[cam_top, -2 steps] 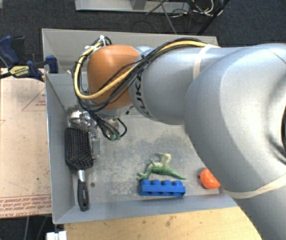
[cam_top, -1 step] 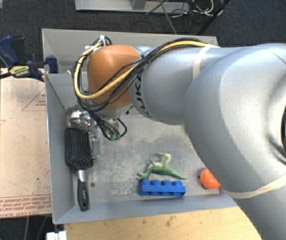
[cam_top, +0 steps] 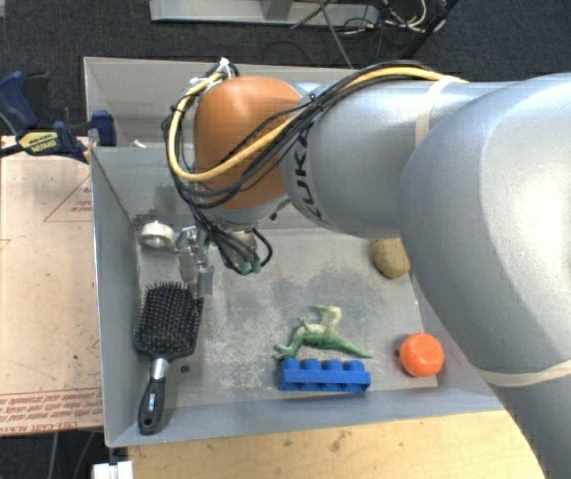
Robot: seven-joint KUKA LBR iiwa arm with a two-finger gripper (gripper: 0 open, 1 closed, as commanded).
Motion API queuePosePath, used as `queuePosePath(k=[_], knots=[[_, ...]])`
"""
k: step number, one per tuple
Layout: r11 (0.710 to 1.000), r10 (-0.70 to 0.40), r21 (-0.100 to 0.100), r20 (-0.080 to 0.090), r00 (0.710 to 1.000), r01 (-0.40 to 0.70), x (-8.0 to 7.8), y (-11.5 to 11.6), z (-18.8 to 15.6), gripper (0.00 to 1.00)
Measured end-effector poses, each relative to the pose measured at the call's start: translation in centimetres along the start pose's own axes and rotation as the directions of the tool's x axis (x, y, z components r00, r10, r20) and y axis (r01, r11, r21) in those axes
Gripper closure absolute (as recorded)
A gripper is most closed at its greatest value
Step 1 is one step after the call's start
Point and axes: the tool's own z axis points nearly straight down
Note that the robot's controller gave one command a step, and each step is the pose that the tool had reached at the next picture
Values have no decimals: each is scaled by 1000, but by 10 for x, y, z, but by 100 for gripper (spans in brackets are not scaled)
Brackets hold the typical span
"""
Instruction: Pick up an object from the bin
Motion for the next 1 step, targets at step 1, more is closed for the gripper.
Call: queuePosePath(k=[1], knots=[[999,32,-3,1,999,-32,-28,26,-30,0]])
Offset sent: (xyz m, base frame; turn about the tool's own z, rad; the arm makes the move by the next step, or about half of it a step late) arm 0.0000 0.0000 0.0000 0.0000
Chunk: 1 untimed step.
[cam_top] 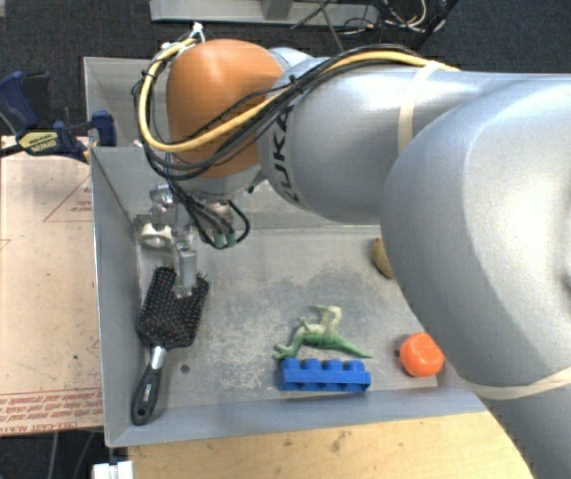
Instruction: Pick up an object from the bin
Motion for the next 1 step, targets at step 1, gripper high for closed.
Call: queuePosePath(k=[1], knots=[[1000,1,0,-1,1000,-1,0,0,0,0]])
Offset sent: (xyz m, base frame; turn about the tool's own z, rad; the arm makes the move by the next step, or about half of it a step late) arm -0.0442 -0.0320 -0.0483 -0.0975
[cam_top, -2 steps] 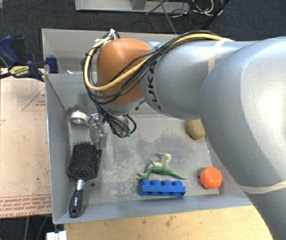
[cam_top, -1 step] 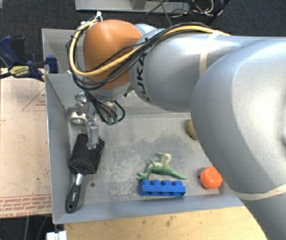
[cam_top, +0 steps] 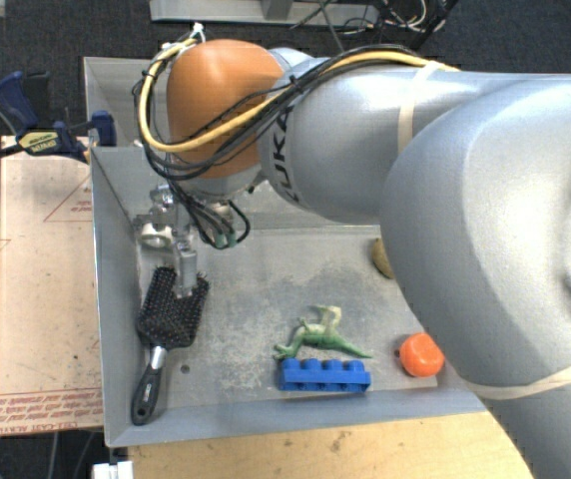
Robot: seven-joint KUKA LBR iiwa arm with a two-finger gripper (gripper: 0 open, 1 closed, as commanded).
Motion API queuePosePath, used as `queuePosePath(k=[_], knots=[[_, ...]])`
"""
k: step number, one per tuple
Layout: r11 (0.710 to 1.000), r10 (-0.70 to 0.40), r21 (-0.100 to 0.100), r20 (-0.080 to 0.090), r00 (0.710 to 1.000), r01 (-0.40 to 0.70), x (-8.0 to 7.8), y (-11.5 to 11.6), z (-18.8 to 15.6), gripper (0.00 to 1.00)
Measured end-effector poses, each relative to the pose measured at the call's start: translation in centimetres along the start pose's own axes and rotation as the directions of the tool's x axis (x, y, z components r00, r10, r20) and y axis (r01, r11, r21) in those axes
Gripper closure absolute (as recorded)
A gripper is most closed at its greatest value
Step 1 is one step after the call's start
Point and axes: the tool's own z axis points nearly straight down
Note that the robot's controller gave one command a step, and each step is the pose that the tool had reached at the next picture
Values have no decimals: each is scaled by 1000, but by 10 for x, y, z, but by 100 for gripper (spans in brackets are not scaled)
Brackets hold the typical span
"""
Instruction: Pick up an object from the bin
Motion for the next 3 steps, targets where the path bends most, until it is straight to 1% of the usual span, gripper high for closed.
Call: queuePosePath(k=[1,2,3], knots=[[998,-61,1,0,998,61,30,-14,29,0],[970,-241,1,-1,970,241,40,-17,41,0],[950,-311,5,20,950,311,38,-10,69,100]])
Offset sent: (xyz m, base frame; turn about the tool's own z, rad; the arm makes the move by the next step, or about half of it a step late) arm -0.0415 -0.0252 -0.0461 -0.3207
